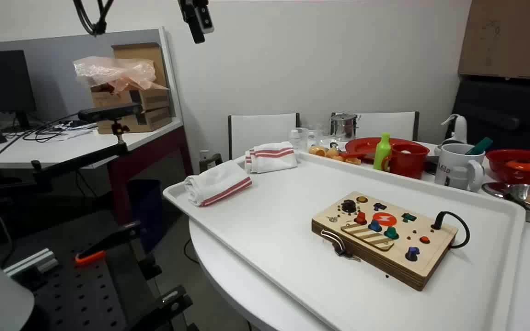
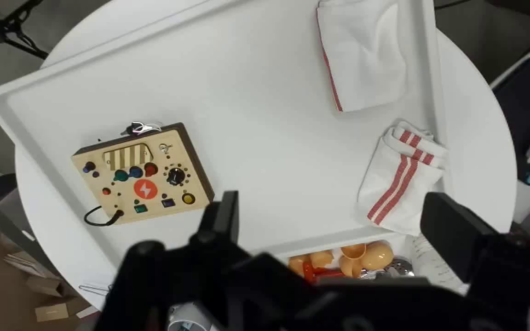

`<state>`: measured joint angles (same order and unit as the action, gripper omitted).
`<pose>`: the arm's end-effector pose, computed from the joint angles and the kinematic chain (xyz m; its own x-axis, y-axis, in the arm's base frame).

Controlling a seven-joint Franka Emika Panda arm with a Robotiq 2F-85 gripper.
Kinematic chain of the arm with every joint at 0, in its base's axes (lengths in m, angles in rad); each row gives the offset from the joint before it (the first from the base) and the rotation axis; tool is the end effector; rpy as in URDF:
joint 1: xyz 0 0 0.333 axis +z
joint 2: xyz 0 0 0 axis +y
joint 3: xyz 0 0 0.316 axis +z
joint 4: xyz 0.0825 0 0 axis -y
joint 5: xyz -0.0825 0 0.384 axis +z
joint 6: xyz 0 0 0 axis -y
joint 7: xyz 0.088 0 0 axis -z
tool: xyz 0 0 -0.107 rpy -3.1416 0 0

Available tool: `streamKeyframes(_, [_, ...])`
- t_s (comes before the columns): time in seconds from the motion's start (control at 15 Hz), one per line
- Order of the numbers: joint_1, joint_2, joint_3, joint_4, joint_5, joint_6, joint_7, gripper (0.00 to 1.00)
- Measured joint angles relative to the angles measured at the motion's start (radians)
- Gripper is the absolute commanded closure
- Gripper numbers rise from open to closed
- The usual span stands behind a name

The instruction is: Press the orange button on the object on the table

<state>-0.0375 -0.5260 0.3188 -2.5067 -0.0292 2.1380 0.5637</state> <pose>0.3881 0.1160 0.4680 0.9375 -0.2789 0.2082 -0.3015 -0.9496 0.0854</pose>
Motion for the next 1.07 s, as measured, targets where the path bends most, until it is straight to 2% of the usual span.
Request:
streamKeyframes(0.2, [0.007, 0.002, -0.009, 0.000, 0.002, 0.000, -0.003, 0.00])
streamKeyframes(0.53, [0.008, 0.075, -0.076, 0.000, 0.004, 0.007, -0.029, 0.00])
streamKeyframes(0.8, [-0.038, 0.183, -0.084, 0.025, -0.022, 0.009, 0.073, 0.00])
streamKeyframes(1.07, [-0.041, 0.244, -0.082, 0.061, -0.052, 0.009, 0.157, 0.00])
